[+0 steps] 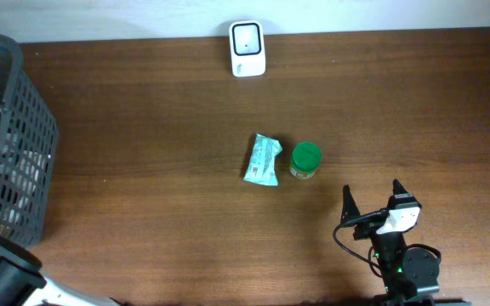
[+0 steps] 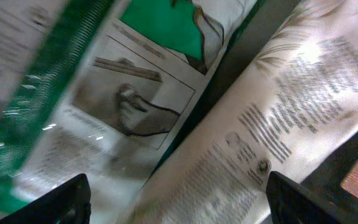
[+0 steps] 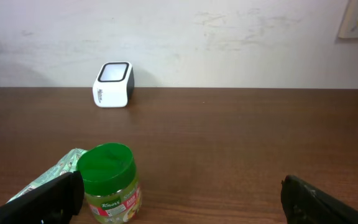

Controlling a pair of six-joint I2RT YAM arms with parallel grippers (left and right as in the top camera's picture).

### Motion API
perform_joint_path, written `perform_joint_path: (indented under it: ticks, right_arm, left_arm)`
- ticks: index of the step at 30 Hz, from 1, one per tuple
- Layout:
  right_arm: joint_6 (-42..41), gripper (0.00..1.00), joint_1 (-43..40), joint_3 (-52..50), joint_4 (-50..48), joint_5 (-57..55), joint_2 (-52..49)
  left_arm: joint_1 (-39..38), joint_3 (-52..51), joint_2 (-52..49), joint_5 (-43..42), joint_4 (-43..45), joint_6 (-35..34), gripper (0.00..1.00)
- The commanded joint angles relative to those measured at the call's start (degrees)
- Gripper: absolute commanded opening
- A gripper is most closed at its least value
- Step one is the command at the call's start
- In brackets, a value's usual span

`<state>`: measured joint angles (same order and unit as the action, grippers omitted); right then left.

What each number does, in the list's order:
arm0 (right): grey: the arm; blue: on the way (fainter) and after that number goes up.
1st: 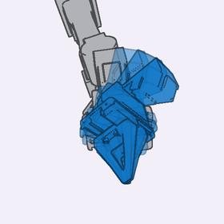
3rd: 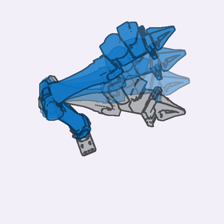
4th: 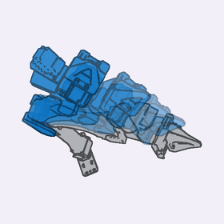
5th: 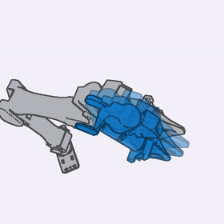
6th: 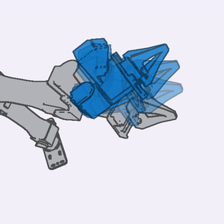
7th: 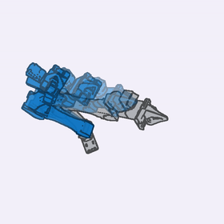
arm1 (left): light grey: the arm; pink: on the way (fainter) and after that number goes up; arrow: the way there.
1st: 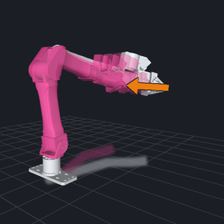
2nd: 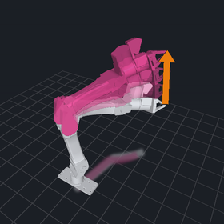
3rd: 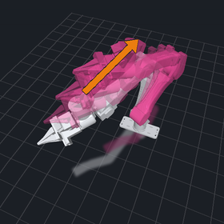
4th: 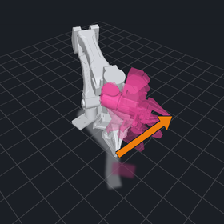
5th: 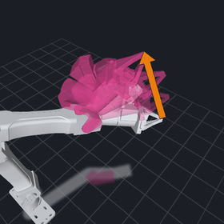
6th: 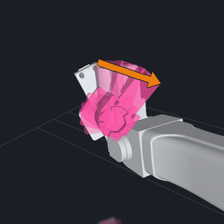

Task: Scan the item barcode
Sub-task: 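Reach the left gripper into the basket and grasp the white Pantene tube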

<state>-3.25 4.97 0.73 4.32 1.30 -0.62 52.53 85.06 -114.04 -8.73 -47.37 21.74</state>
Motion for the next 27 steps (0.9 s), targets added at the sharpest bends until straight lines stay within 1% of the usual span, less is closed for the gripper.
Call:
perform_joint_path:
  ticks: [1,2,6,7,8,9,10,12,13,14,15,18,20,21,24,27]
  right_arm:
    - [-0.2,0.98,0.1,-0.4,0.1,-0.5,0.4]
    - [-0.2,0.98,0.1,-0.4,0.1,-0.5,0.4]
    - [-0.2,0.99,0.1,-0.4,0.1,-0.5,0.4]
    - [-0.2,0.99,0.1,-0.4,0.1,-0.5,0.4]
    - [-0.2,0.98,0.1,-0.4,0.1,-0.5,0.4]
    - [-0.2,0.98,0.1,-0.4,0.0,-0.5,0.4]
    - [-0.2,0.98,0.1,-0.4,0.1,-0.5,0.4]
    - [-0.2,0.98,0.1,-0.4,0.1,-0.5,0.4]
    - [-0.2,0.99,0.1,-0.4,0.1,-0.5,0.4]
    - [-0.2,0.99,0.1,-0.4,0.1,-0.5,0.4]
    - [-0.2,0.98,0.1,-0.4,0.1,-0.5,0.4]
    - [-0.2,0.98,0.1,-0.4,0.1,-0.5,0.4]
    - [-0.2,0.98,0.1,-0.4,0.1,-0.5,0.4]
    - [-0.2,0.98,0.1,-0.4,0.1,-0.5,0.4]
    - [-0.2,0.98,0.1,-0.4,0.1,-0.5,0.4]
    - [-0.2,0.99,0.1,-0.4,0.1,-0.5,0.4]
  left_arm:
    - [-0.4,-0.6,-4.0,-1.0,-0.1,1.3,0.87]
    - [-0.7,-0.6,-4.4,-1.0,0.0,1.3,0.84]
    - [-1.0,-0.6,-5.0,-1.0,0.0,1.3,0.6]
    - [-1.0,-0.6,-5.0,-1.4,0.0,1.3,0.52]
    - [-1.0,-0.6,-5.0,-1.6,0.1,1.2,0.42]
    - [-1.0,-0.6,-5.0,-1.6,0.1,1.0,0.34]
    - [-1.0,-0.5,-5.0,-1.6,0.1,1.0,0.22]
    - [-1.0,0.6,-5.0,-1.6,-0.2,-0.6,0.13]
    - [-1.0,1.9,-5.0,-1.6,-1.0,-1.6,0.03]
    - [-1.0,3.5,-5.0,-1.6,-2.3,-1.7,0.0]
    - [-1.0,5.5,-5.0,-1.6,-4.0,-2.5,0.0]
    - [-1.1,14.4,-4.7,-1.7,-10.3,-8.4,0.0]
    - [-1.6,21.0,-3.7,-5.3,-14.3,-9.2,0.0]
    - [-2.1,23.8,-2.9,-5.5,-15.6,-10.6,0.0]
    - [-4.5,33.6,1.3,-5.5,-19.1,-14.3,0.0]
    - [-7.8,39.6,7.0,-6.8,-20.8,-16.0,0.0]
